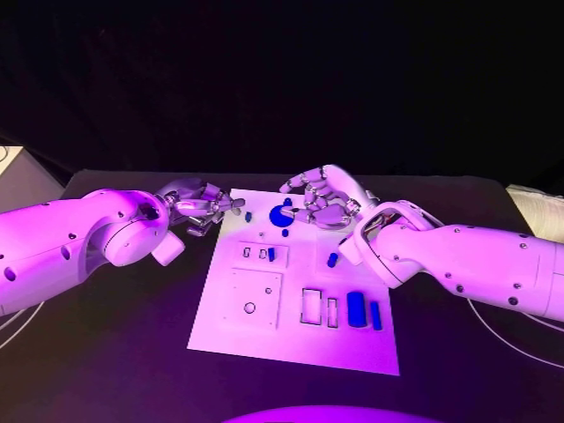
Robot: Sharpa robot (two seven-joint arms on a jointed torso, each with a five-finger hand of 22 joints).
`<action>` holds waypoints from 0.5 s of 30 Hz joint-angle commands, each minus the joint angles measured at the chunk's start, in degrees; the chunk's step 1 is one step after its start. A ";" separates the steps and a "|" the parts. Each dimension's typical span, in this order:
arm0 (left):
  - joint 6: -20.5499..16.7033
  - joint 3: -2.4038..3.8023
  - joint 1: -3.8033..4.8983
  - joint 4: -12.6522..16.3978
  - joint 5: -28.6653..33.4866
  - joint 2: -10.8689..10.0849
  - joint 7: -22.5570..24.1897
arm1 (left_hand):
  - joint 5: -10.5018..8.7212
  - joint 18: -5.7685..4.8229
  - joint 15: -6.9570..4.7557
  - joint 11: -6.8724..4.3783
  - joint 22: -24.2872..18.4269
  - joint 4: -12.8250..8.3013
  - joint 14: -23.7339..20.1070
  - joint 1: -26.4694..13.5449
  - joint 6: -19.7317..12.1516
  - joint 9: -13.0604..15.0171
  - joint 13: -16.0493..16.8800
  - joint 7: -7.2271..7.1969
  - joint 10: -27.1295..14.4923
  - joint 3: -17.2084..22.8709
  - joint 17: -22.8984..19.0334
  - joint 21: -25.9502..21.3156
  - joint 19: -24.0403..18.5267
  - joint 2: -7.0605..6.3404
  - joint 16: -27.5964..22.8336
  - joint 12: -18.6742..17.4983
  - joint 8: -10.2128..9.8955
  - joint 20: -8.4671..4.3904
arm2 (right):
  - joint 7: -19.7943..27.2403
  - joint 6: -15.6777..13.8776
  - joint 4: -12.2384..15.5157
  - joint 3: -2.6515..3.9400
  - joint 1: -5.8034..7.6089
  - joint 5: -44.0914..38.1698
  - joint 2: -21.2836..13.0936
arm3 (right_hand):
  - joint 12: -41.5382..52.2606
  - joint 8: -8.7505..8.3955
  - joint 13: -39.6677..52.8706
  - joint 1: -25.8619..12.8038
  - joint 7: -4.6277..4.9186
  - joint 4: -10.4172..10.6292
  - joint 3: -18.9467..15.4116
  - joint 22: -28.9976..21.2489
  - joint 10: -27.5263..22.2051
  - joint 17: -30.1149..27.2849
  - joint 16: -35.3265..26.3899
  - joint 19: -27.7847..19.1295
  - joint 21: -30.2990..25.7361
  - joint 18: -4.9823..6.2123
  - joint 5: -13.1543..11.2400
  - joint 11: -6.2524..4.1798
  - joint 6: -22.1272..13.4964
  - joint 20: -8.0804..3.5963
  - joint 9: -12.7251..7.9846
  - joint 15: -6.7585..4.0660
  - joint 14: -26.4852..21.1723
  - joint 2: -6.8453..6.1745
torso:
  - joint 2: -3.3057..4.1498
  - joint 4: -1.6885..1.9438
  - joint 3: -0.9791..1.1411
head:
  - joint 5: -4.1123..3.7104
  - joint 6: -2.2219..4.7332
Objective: Assemble the parts on the task board
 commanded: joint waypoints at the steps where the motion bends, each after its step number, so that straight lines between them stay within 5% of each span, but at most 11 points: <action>1: 8.04 0.06 1.19 0.15 -5.86 1.04 -12.23 | 0.09 -0.56 -0.44 -0.07 -0.09 0.40 3.12 -0.65 -0.63 2.30 1.14 -0.23 0.84 -1.39 6.98 -0.27 -0.03 0.57 -0.01 0.82 2.11 -0.51 | 5.50 2.47 -0.87 0.14 0.77 15.79 -0.71 | -0.43 0.26 -0.33 -0.21 -0.04 0.14 0.20 -0.27 -0.59 2.89 -0.36 -0.51 -0.56 0.42 0.34 -0.06 -0.61 -0.09 0.08 0.39 2.66 -0.23 | -0.80 -0.15 0.15 | 0.56 -0.14; 8: 13.22 0.03 3.86 0.06 -10.66 4.07 -21.92 | -1.05 -0.56 -0.82 -0.52 -0.20 0.56 3.09 -4.37 -2.18 6.19 2.26 -0.69 1.16 -5.27 6.86 -0.42 0.01 2.00 -0.14 1.80 4.91 -0.91 | 5.72 3.27 -2.71 0.23 2.57 24.44 -2.33 | -3.98 0.60 -3.11 -0.50 0.18 0.18 0.32 -2.59 -2.98 0.00 -2.22 -2.50 -5.84 1.23 0.91 0.17 -1.76 0.12 0.20 0.61 1.58 -0.40 | -1.31 -0.36 0.34 | 1.12 -0.53; 15: 16.65 -0.46 5.06 -1.05 -15.42 8.00 -27.43 | -1.27 -0.57 -0.78 -0.43 -0.19 0.54 3.09 -4.83 -3.02 6.59 2.13 -0.56 0.92 -5.88 6.88 -0.43 0.03 2.30 -0.15 1.74 4.79 -0.92 | 5.51 4.25 -4.24 0.23 3.37 27.71 -3.14 | -14.97 1.67 -12.07 -0.41 0.39 0.16 0.98 -8.80 -9.14 -7.08 -7.51 -7.67 -19.16 3.20 0.96 0.40 -2.94 0.40 0.59 0.87 -1.35 -0.49 | -1.47 -0.57 0.56 | 1.45 -0.81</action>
